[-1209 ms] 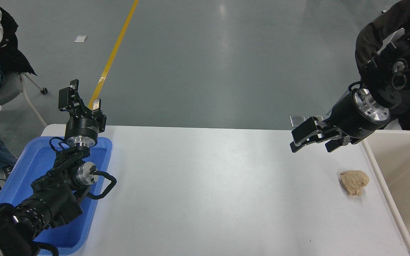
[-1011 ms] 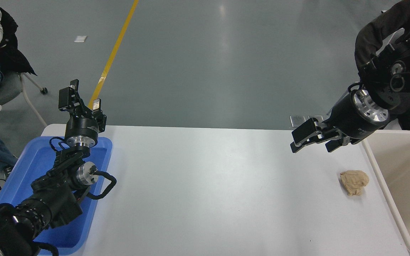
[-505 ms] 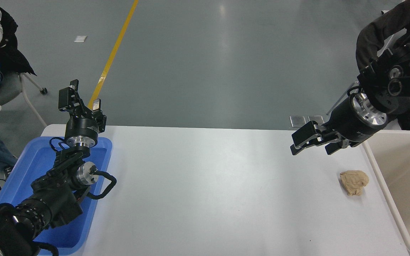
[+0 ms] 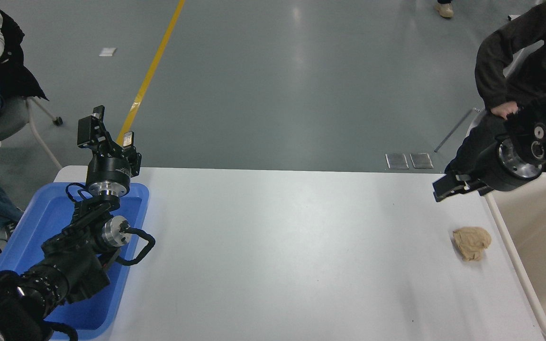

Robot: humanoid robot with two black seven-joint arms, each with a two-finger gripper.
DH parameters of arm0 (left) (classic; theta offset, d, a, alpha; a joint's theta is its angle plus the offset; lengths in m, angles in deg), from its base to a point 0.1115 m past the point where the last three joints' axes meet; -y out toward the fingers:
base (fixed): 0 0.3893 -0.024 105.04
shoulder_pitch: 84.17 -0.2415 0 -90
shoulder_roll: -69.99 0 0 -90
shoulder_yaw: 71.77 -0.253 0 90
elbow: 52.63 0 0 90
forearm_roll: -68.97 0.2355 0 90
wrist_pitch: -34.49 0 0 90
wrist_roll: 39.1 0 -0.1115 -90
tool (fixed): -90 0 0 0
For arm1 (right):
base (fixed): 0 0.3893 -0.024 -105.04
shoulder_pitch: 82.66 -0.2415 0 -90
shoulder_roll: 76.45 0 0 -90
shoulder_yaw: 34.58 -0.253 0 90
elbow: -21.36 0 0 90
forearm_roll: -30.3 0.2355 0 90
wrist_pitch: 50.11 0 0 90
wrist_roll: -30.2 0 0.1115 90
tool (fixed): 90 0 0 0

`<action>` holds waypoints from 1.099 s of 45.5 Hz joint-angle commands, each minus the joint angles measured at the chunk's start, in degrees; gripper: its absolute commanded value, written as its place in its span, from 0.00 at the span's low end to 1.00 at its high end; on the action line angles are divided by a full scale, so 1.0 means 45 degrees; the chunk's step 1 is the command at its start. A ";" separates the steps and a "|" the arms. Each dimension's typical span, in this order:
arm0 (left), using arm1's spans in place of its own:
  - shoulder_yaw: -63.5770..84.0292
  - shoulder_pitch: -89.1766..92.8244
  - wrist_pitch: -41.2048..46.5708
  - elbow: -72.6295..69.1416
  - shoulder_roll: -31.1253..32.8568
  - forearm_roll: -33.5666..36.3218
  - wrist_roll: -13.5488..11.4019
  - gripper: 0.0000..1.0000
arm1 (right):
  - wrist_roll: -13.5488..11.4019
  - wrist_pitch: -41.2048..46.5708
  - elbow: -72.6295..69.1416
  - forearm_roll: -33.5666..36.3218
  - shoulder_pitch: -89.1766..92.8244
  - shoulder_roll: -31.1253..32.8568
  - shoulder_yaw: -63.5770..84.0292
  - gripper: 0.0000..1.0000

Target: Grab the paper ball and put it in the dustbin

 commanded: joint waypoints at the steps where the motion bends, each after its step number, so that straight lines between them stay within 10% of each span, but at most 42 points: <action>1: 0.0001 0.0019 0.0001 -0.0001 0.0000 0.0000 0.0002 1.00 | 0.0045 -0.0459 0.3421 -0.0683 0.3037 0.0188 -0.0516 1.00; 50: 0.0001 0.0019 0.0001 -0.0001 0.0000 0.0000 0.0002 0.99 | -0.0052 -0.2158 0.5512 -0.0410 0.7394 -0.1257 -0.4090 0.99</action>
